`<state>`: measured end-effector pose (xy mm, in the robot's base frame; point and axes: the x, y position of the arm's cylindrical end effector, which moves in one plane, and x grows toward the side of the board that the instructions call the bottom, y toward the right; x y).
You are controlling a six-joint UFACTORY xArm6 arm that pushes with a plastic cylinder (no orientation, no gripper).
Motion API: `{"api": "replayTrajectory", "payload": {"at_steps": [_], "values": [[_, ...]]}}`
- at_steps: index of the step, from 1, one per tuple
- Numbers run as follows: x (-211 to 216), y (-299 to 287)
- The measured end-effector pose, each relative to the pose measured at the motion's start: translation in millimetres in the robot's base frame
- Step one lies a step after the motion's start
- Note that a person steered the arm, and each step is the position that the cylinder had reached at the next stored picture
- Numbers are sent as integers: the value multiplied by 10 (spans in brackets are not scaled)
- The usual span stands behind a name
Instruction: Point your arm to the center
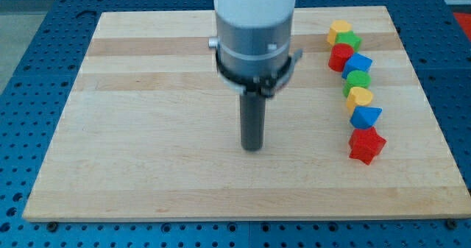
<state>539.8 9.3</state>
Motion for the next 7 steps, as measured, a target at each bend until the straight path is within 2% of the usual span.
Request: {"api": "replayTrajectory", "payload": {"at_steps": [1,2,4,5,7], "values": [[236,453],[236,1131],[225,2055],[221,2204],[609,1913]]}}
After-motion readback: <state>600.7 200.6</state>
